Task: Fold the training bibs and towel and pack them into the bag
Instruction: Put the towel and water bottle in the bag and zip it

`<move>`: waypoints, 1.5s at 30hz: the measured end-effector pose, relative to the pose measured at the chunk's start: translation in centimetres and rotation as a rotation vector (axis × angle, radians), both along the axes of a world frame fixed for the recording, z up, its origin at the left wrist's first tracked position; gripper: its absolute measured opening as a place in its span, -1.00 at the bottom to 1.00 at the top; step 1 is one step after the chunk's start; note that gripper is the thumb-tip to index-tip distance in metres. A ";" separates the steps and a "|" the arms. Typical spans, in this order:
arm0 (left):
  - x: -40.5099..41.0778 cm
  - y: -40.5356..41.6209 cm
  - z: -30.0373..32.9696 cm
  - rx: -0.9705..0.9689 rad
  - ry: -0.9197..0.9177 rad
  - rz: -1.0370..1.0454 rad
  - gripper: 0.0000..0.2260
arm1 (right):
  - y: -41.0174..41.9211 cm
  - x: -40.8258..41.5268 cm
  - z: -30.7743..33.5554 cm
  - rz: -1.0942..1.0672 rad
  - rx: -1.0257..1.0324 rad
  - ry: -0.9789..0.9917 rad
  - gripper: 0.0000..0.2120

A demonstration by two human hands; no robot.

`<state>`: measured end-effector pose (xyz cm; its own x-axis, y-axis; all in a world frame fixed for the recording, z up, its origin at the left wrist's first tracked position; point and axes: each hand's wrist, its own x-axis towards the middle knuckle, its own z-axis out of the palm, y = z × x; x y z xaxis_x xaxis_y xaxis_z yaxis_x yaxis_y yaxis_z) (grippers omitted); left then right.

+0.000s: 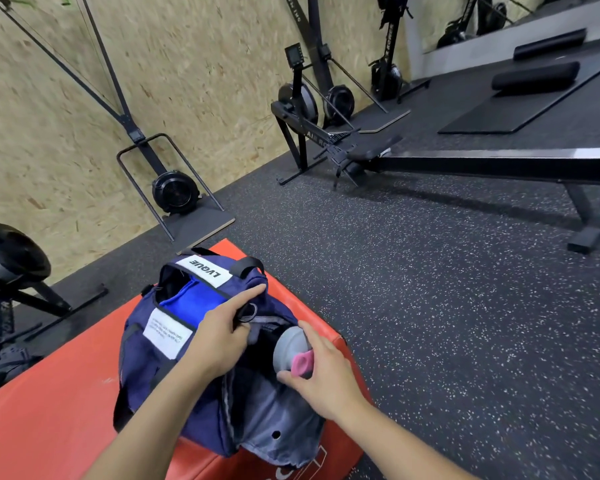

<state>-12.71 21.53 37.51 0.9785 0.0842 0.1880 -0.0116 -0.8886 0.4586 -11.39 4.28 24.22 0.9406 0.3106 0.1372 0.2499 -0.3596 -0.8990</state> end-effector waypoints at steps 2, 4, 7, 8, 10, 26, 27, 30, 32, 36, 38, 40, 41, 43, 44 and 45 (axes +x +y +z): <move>0.3 -0.9 0.1 -0.011 0.004 -0.060 -0.32 | 0.9 1.1 0.2 -0.014 -0.023 -0.005 -0.06; 0.7 -1.5 0.0 -0.007 0.010 -0.098 -0.33 | 2.0 2.3 0.2 0.002 -0.024 0.016 -0.04; 0.9 -1.1 -0.4 -0.023 0.033 -0.095 -0.32 | 3.3 3.8 0.1 0.038 -0.015 0.051 0.00; 0.8 -0.8 -0.6 -0.027 0.048 -0.083 -0.32 | 3.3 4.2 -0.1 0.047 -0.002 0.069 0.02; 0.7 0.1 -0.8 -0.011 0.070 -0.049 -0.32 | 3.0 4.3 -0.4 0.055 0.058 0.105 0.03; 1.1 -1.1 -0.1 -0.221 0.083 -0.161 -0.31 | 1.0 -1.1 -3.4 0.009 0.229 -0.192 -0.43; 1.1 -1.3 0.0 -0.222 0.084 -0.173 -0.30 | 1.1 -0.7 -3.2 0.017 0.224 -0.181 -0.42; 1.2 -1.7 0.3 -0.230 0.094 -0.210 -0.29 | 1.7 0.5 -2.6 0.037 0.209 -0.140 -0.41; 1.4 -1.8 0.3 -0.220 0.096 -0.233 -0.30 | 2.2 1.3 -2.1 0.048 0.207 -0.113 -0.41; 1.5 -1.9 0.4 -0.204 0.103 -0.251 -0.30 | 3.6 2.5 -1.2 0.062 0.144 -0.064 -0.47; 1.4 -2.2 0.3 -0.216 0.117 -0.259 -0.30 | 4.4 3.1 -1.1 0.098 0.077 -0.037 -0.55; 1.2 -2.3 0.1 -0.227 0.130 -0.262 -0.31 | 4.8 3.5 -1.1 0.137 0.029 -0.010 -0.59; 1.2 -2.3 0.0 -0.227 0.131 -0.259 -0.31 | 4.7 3.7 -1.2 0.154 0.010 -0.003 -0.59; 1.0 -2.1 0.0 -0.214 0.123 -0.249 -0.34 | 4.3 4.0 -1.2 0.174 -0.003 -0.001 -0.64; 0.9 -1.9 0.1 -0.204 0.116 -0.248 -0.37 | 3.9 4.1 -0.9 0.168 0.003 -0.007 -0.67; 0.8 -1.7 0.4 -0.194 0.108 -0.247 -0.40 | 3.4 4.2 -0.5 0.149 0.014 -0.011 -0.69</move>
<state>-11.89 19.82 37.89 0.9872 -0.1339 0.0861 -0.1581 -0.7611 0.6291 -7.23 7.71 23.69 0.8827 0.4445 0.1524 0.3092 -0.3054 -0.9006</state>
